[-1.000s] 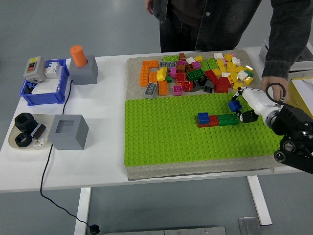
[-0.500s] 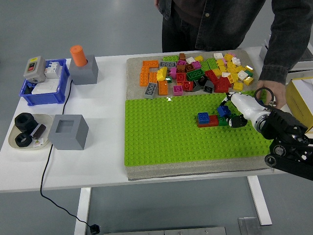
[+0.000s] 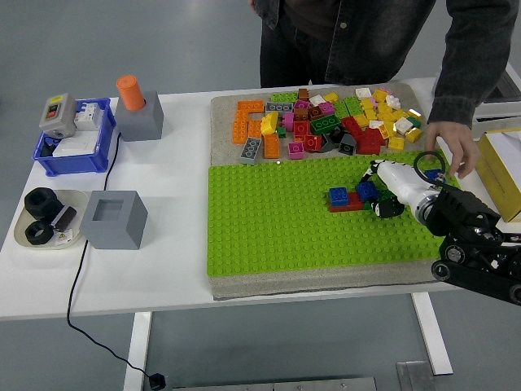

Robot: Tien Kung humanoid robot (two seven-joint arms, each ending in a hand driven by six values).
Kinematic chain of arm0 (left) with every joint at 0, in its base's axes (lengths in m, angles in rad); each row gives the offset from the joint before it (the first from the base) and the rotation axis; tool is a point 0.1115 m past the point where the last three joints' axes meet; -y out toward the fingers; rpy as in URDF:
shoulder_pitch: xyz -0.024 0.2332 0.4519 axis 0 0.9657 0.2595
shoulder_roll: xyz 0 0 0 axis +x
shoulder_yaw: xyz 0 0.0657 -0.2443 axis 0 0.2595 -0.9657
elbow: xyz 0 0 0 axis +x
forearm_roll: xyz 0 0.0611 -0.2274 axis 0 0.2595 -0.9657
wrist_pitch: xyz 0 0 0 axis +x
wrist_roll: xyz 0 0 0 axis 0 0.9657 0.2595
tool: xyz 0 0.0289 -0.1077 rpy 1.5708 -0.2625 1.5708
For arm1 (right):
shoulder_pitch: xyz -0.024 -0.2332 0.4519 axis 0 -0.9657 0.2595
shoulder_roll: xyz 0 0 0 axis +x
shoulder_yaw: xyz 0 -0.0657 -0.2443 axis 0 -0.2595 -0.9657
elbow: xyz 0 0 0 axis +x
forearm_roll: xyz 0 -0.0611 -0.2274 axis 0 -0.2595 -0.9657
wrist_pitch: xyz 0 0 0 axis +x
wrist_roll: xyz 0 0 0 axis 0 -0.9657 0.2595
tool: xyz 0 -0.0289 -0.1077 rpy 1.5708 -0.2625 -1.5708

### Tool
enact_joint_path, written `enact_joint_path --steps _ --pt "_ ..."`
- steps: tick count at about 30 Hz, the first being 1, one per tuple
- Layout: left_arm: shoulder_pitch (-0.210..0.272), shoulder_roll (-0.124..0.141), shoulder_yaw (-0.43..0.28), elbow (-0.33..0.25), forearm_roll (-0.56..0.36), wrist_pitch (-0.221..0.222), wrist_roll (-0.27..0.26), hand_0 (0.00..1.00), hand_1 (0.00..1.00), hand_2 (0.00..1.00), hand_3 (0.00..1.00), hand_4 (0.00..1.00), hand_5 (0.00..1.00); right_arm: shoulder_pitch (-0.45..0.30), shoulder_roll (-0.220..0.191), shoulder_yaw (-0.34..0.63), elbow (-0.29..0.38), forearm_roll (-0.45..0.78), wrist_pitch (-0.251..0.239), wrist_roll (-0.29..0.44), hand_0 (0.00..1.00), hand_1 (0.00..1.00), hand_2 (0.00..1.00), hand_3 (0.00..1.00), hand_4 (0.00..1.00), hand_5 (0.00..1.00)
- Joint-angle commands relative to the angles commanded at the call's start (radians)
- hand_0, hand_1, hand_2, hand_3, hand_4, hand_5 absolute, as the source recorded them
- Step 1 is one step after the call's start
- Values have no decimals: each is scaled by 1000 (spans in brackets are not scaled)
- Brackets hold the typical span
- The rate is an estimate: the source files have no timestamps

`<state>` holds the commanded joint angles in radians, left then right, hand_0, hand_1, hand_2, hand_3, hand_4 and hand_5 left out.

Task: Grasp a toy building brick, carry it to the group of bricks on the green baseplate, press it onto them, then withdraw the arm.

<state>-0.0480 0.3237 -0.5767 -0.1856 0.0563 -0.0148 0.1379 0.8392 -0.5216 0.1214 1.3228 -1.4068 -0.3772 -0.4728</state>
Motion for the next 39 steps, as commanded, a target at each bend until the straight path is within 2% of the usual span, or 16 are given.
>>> enact_joint_path --steps 21,29,39 --pt "-1 -1 6 0 -12 -1 -2 857 900 872 644 927 484 -6 -2 50 25 2 0 -10 998 988 952 563 545 2" --pt "2 0 8 0 -18 -2 -4 857 901 872 644 927 485 -43 15 115 33 12 13 -49 998 985 947 553 542 2" --pt "5 1 10 0 -21 -2 -6 858 901 872 646 928 488 -100 47 197 45 3 5 -74 998 980 945 550 556 2"
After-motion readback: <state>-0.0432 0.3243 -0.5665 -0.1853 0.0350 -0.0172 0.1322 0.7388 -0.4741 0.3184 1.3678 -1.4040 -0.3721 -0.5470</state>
